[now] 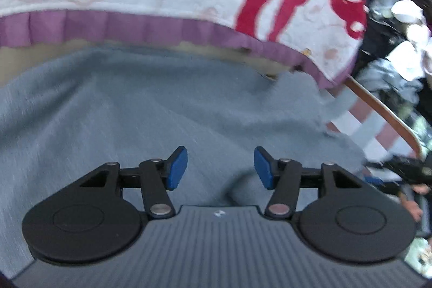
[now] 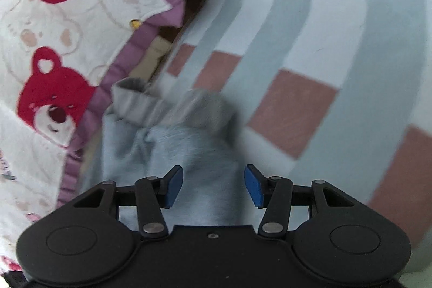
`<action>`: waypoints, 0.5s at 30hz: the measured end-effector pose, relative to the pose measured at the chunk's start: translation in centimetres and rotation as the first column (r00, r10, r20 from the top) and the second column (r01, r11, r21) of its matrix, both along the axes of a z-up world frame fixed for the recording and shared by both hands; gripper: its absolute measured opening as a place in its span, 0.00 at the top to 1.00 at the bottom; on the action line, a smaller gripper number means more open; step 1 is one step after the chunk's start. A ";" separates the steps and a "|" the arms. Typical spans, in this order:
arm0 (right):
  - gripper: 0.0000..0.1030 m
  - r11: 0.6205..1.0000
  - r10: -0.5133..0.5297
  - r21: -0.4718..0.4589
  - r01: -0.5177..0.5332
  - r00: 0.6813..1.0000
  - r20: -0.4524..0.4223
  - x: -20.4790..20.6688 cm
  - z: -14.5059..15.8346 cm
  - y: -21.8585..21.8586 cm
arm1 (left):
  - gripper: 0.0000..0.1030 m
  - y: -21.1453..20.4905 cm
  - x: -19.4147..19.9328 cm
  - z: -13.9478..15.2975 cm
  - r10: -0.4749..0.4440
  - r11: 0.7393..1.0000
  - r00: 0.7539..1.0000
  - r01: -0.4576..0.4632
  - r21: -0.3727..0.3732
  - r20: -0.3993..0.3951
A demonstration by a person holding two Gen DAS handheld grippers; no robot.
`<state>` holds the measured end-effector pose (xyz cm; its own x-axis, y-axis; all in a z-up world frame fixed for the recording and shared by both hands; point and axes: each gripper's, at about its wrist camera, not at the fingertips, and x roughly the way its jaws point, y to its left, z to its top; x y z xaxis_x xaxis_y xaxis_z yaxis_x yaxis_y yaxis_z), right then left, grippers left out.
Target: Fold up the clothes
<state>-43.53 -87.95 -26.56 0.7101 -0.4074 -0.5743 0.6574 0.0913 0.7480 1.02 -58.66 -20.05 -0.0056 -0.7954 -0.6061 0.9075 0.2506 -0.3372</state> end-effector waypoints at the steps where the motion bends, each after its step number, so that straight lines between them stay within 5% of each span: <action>1: 0.40 1.000 -0.002 0.003 0.001 1.000 0.019 0.4 -0.4 -0.4 | 0.47 0.4 -0.5 -0.1 0.005 1.000 1.000 -0.005 0.016 -0.010; 4: 0.33 1.000 -0.027 0.013 0.026 0.996 0.081 1.6 -1.5 -1.8 | 0.46 1.0 -2.4 -0.4 0.018 0.996 1.000 -0.017 0.086 -0.006; 7: 0.29 1.000 -0.006 -0.023 0.009 0.993 0.116 3.5 -1.7 -3.3 | 0.45 1.7 -3.8 -1.7 0.064 0.959 0.987 -0.102 0.263 0.150; 10: 0.80 0.995 0.052 -0.090 -0.051 0.999 0.013 5.3 -0.5 -4.2 | 0.45 3.1 -4.0 -2.2 0.044 0.942 0.985 -0.097 0.323 0.166; 12: 0.82 0.962 0.047 -0.267 -0.065 0.996 -0.070 5.3 3.3 -2.7 | 0.45 4.4 -4.0 -2.0 0.039 0.940 0.988 -0.088 0.331 0.151; 15: 0.94 0.862 -0.081 -0.506 -0.022 0.980 -0.180 3.1 9.3 1.6 | 0.44 4.8 -3.8 -2.0 0.039 0.944 0.990 -0.080 0.319 0.135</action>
